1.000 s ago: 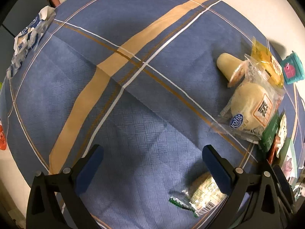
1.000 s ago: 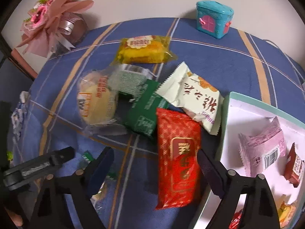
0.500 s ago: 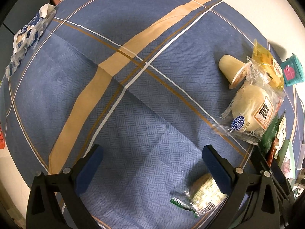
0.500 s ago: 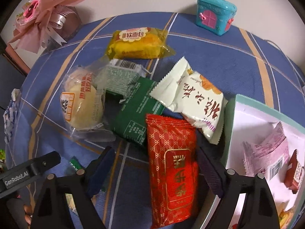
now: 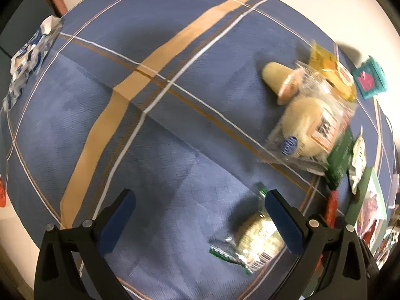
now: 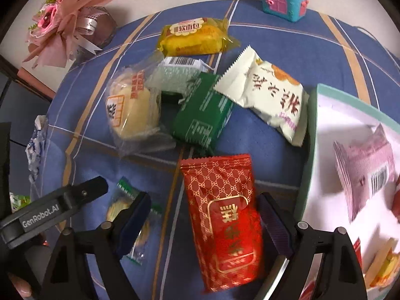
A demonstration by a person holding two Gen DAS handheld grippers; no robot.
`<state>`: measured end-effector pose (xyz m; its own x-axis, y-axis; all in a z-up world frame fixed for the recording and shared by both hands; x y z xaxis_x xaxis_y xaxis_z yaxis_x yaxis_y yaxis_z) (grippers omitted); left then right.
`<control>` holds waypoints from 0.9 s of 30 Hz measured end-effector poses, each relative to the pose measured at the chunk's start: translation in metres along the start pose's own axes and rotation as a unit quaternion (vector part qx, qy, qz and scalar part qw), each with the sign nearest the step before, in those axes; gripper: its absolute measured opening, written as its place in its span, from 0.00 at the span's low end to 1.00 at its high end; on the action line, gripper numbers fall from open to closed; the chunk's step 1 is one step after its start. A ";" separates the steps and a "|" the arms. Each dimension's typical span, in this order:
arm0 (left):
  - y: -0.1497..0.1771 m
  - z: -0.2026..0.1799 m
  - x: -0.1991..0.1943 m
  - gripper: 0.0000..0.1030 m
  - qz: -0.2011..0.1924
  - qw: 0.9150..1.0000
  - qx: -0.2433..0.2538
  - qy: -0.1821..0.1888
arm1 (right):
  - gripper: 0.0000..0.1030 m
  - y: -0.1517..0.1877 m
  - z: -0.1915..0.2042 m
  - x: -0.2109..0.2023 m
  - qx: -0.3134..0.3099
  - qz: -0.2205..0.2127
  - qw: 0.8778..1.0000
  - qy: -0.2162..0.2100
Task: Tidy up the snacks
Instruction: 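Move left tool to green-edged round biscuit while right tool approaches red cake pack, then close left tool on round biscuit pack while right tool grips red cake pack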
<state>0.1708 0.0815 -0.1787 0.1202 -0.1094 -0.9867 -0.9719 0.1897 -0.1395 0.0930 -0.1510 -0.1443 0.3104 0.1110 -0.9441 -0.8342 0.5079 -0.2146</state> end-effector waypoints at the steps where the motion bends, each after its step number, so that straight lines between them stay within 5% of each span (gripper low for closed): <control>1: 0.001 -0.003 -0.002 1.00 0.002 1.000 0.004 0.004 | 0.84 0.002 -0.001 -0.001 0.000 0.001 1.000 0.001; 10: 0.020 -0.040 -0.006 1.00 0.013 0.999 0.031 0.027 | 0.67 0.019 -0.006 -0.009 -0.008 0.002 1.000 0.023; 27: 0.071 -0.116 0.014 1.00 0.031 0.992 0.120 0.015 | 0.66 0.068 -0.008 -0.005 -0.059 0.025 0.994 0.086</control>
<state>0.0797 -0.0197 -0.1932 0.0528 -0.1195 -0.9914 -0.9005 0.4234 -0.0990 0.0312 -0.1235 -0.1558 0.1934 -0.0188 -0.9809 -0.8975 0.4004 -0.1846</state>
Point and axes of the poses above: each gripper's, at about its wrist camera, not at the fingertips, and x roughly the way its jaws point, z to its left, y to its underside, the point moved 10 cm from there along x, roughly the way its jaws point, and after that the axes turned 8 degrees about x, right-handed, at the moved point
